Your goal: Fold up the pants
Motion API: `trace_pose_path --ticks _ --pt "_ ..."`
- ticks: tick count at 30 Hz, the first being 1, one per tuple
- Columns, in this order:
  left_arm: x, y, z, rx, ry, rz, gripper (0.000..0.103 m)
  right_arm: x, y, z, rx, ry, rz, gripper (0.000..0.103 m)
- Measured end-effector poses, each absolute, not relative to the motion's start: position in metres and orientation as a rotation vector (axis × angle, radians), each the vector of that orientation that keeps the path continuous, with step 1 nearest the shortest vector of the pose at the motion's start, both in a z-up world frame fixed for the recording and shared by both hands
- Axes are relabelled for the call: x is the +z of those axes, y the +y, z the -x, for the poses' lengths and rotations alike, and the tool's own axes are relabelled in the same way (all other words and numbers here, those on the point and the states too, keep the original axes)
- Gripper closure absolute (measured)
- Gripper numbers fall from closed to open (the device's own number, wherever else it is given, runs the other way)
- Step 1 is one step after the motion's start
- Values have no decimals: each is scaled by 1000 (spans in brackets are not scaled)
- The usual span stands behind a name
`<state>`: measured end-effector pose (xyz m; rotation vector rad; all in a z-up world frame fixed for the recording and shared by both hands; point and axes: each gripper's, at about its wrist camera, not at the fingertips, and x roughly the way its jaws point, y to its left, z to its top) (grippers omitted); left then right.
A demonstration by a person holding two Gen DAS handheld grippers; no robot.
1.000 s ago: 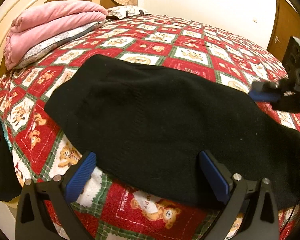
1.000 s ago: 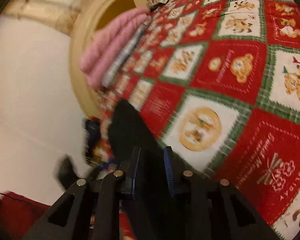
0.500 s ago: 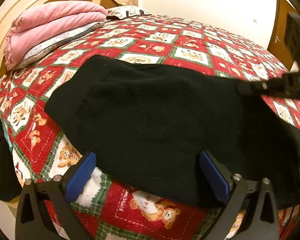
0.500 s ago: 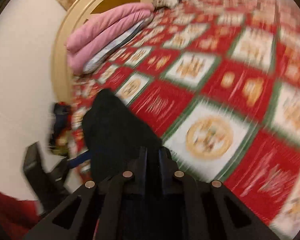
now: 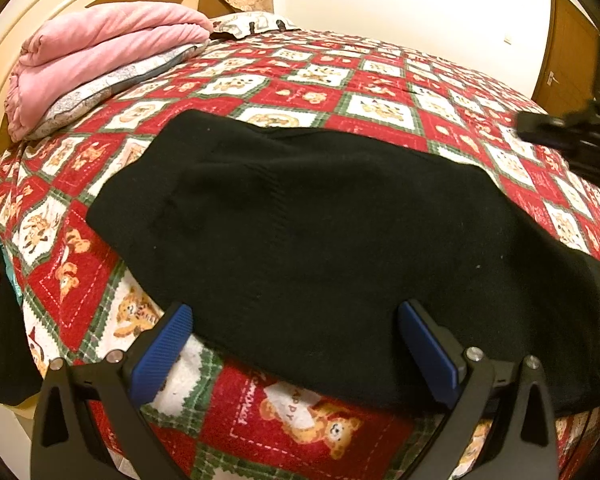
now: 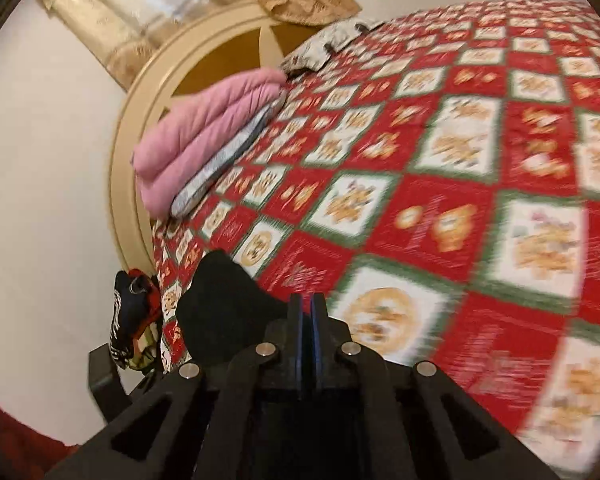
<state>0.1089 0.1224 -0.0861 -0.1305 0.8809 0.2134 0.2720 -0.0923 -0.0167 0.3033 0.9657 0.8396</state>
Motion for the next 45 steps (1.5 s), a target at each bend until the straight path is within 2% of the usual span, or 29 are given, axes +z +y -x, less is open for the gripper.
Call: trace_pose_path --ticks 3,5,8,11,19,21,22,23,24,27,28,29,30,31,39,45 --pt "-87 123 -108 215 882 131 0 -20 -116 -279 815 996 -248 98" --pt "-87 123 -108 218 883 129 0 -36 -118 -286 852 1084 -244 98" --pt "-87 123 -108 221 887 130 0 -75 -132 -296 943 1256 -601 98" --pt "-87 123 -108 226 886 128 0 -90 -129 -293 973 1253 -694 97" --pt "-86 123 -107 222 890 128 0 -91 -92 -302 935 1226 -555 96" --pt "-86 123 -107 221 889 129 0 -90 -91 -302 931 1219 -534 76" --pt "-86 123 -107 218 887 129 0 -90 -93 -302 929 1212 -532 48" --pt "-86 123 -107 216 886 129 0 -88 -96 -302 952 1191 -560 38" --pt "-86 123 -107 215 885 130 0 -86 -95 -301 956 1181 -569 38" --pt "-86 123 -107 214 883 130 0 -79 -87 -299 912 1159 -471 38" --pt "-86 123 -106 212 883 130 0 -78 -85 -300 901 1157 -452 48" --pt "-86 123 -106 210 883 131 0 -79 -82 -301 880 1167 -417 70" --pt "-86 123 -106 209 882 132 0 -81 -80 -302 871 1179 -396 79" --pt "-86 123 -106 209 882 132 0 -84 -78 -303 871 1195 -386 82" --pt "-86 123 -106 207 880 134 0 -83 -71 -294 885 1202 -351 82" --pt "-86 123 -106 207 879 134 0 -77 -53 -281 865 1167 -217 82"
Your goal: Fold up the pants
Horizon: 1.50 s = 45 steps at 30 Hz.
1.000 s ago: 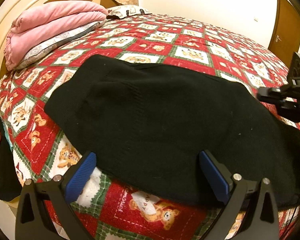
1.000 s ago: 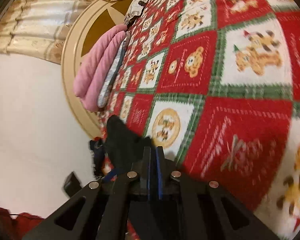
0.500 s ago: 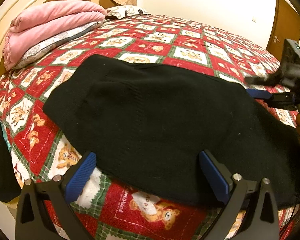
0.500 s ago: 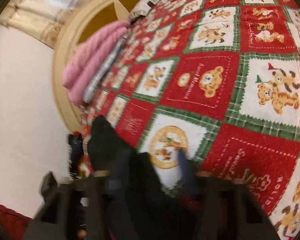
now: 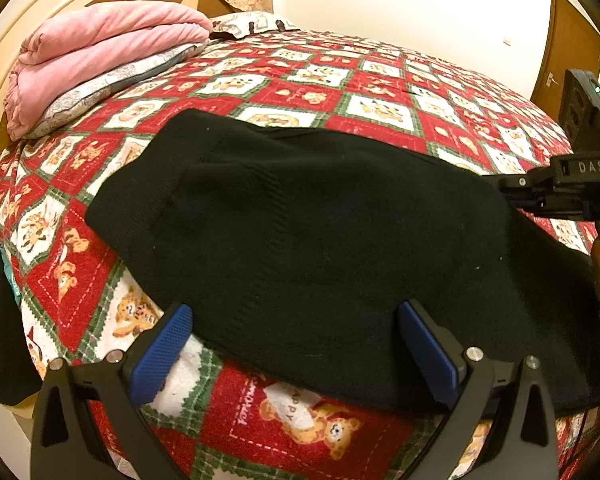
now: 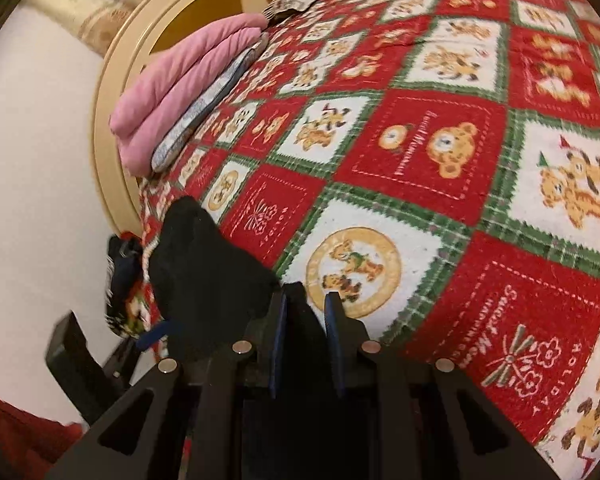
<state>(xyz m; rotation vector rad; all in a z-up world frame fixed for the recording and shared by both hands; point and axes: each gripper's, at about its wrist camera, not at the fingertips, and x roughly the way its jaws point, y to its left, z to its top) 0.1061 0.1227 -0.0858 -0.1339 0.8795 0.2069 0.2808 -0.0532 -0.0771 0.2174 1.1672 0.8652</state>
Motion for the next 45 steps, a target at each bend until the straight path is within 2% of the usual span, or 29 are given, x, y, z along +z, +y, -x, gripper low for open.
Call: trace_pose_path --ticks 12,13,15,18,22,25,26,28,30,36,42,45 --pt "-85 122 -107 206 879 124 0 -69 -6 -240 809 996 195 76" --pt "-85 123 -107 205 879 124 0 -69 -4 -237 809 984 227 77" --pt "-85 122 -107 206 878 124 0 -68 0 -233 815 988 260 90" --pt "-85 123 -107 206 878 124 0 -63 12 -219 799 936 387 93" --pt "-85 122 -107 206 877 125 0 -59 6 -224 660 879 412 95" --pt "-85 123 -107 206 874 122 0 -60 -17 -243 523 870 305 98" --pt "-85 123 -108 209 876 122 0 -60 -18 -245 476 849 316 103" --pt "-84 124 -108 209 876 127 0 -65 -25 -253 321 796 357 103" --pt "-84 124 -109 205 876 125 0 -73 -48 -272 321 891 199 103" --pt "-85 125 -108 203 870 130 0 -28 -89 -260 343 750 -39 102" --pt "-84 127 -109 183 882 131 0 -39 -93 -237 382 946 -114 102" --pt "-82 126 -110 169 880 102 0 -45 -112 -198 393 957 -185 102"
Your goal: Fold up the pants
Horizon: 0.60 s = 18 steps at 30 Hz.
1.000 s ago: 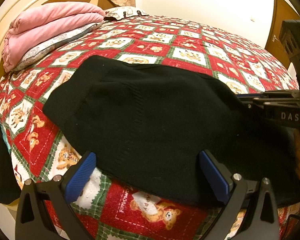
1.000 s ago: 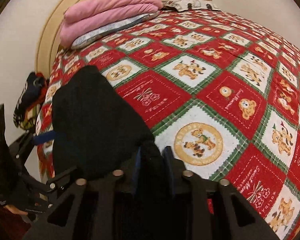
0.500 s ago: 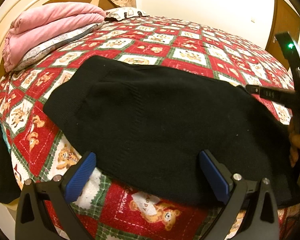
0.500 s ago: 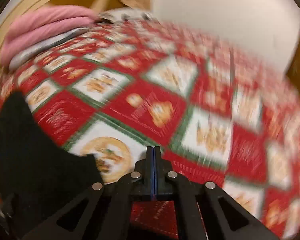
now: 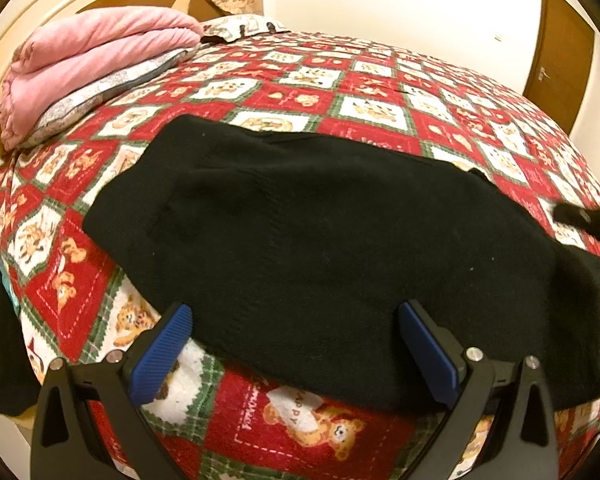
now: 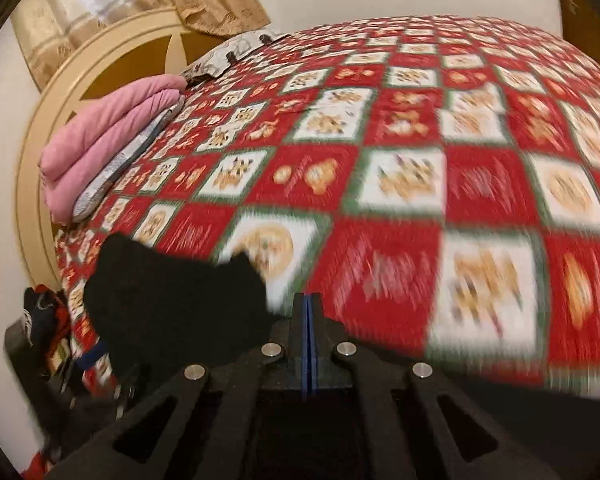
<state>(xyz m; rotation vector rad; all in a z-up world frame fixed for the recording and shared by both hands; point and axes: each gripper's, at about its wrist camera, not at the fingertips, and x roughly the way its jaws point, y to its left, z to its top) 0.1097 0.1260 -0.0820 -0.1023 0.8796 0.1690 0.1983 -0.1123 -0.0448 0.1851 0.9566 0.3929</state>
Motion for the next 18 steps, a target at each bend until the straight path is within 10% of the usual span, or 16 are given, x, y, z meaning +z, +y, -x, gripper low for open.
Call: trace_pose_path --ticks 8,10,11,12,18 --pt "-26 94 -107 148 723 -79 0 -12 -284 -73 268 739 -651 99" --pt "-19 79 -111 93 730 -50 0 -6 -339 -39 200 648 -792 71" --pt "-16 68 -113 54 737 -36 0 -6 -363 -24 151 605 -849 27" --pt "-16 58 -114 21 745 -32 0 -7 -386 -6 98 544 -902 9" --pt "-16 -26 -110 -158 771 -114 0 6 -476 68 -83 383 -966 1"
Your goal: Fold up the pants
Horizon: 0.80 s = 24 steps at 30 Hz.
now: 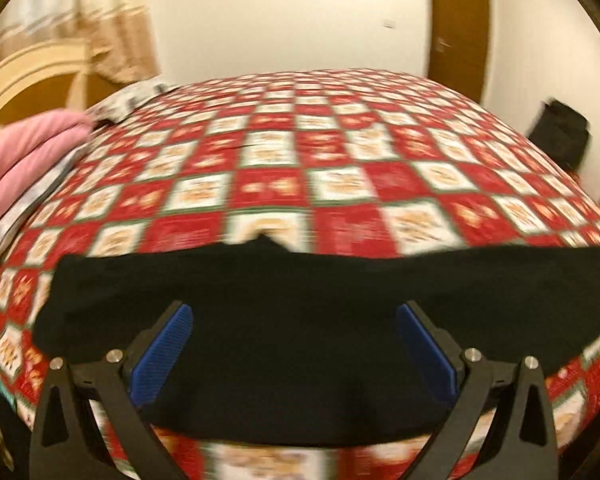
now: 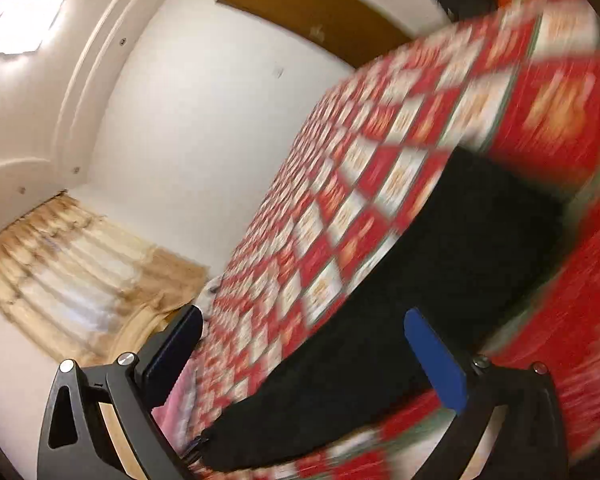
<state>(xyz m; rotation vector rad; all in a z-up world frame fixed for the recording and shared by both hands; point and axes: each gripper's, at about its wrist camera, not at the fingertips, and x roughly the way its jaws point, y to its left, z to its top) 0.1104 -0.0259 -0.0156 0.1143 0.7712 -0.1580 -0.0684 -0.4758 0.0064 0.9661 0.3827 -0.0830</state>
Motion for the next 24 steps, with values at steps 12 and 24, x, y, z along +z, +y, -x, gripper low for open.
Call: trace_pose_path --ticks 12,24 --pt "-33 -99 -81 -334 848 -184 0 0 -505 49 -470 560 -453 28" --pt "-41 -82 -89 -312 886 -132 0 -17 -470 34 -396 666 -407 88"
